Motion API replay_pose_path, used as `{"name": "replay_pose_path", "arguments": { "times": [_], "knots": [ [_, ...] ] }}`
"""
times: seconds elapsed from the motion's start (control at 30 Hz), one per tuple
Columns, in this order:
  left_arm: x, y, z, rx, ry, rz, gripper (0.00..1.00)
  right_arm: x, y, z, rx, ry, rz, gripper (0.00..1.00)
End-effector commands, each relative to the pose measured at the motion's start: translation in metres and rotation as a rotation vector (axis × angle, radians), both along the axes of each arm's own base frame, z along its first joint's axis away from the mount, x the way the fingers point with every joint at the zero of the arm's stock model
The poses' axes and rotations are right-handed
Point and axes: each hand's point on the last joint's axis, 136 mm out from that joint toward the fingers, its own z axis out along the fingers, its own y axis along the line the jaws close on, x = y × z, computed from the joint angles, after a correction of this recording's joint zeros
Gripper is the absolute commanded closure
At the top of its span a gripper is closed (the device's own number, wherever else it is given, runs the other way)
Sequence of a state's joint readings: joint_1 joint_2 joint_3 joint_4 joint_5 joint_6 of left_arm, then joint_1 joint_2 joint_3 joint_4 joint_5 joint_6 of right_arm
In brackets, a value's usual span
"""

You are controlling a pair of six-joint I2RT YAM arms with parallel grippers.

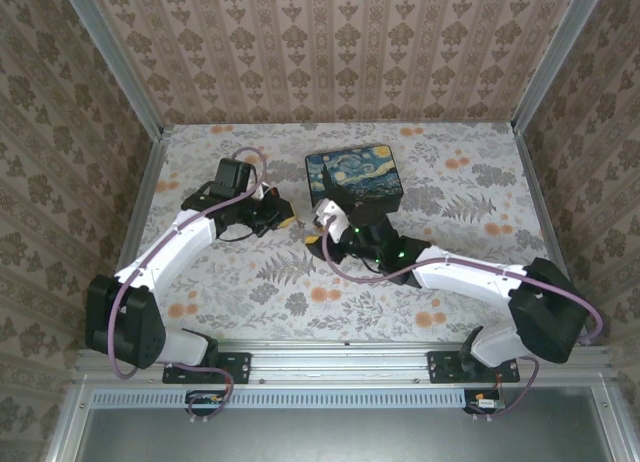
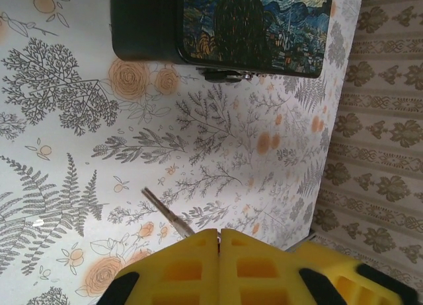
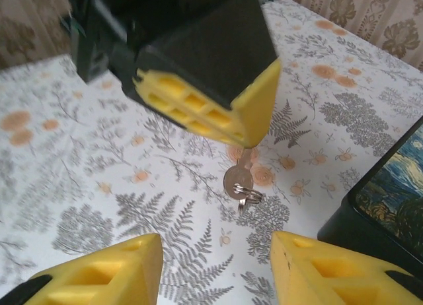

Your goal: Unlock the padlock with the key

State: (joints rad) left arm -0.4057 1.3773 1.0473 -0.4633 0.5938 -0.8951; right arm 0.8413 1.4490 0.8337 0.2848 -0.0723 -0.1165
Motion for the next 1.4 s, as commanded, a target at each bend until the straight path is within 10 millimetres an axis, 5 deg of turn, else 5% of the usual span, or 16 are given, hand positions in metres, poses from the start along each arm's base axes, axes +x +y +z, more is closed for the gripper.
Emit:
{"name": "replay_pose_path", "arguments": {
  "times": [0.0, 0.43, 1.37],
  "knots": [
    [-0.003, 0.000, 0.006, -0.001, 0.014, 0.013, 1.00, 0.014, 0.002, 0.011, -0.049, -0.160, -0.011, 0.53],
    [-0.003, -0.004, 0.011, -0.037, 0.002, 0.009, 1.00, 0.015, 0.018, -0.002, -0.122, -0.246, 0.045, 0.58],
    [-0.004, -0.006, 0.011, -0.056, -0.002, 0.003, 1.00, 0.031, 0.026, 0.006, -0.102, -0.315, -0.016, 0.65]
  ]
}}
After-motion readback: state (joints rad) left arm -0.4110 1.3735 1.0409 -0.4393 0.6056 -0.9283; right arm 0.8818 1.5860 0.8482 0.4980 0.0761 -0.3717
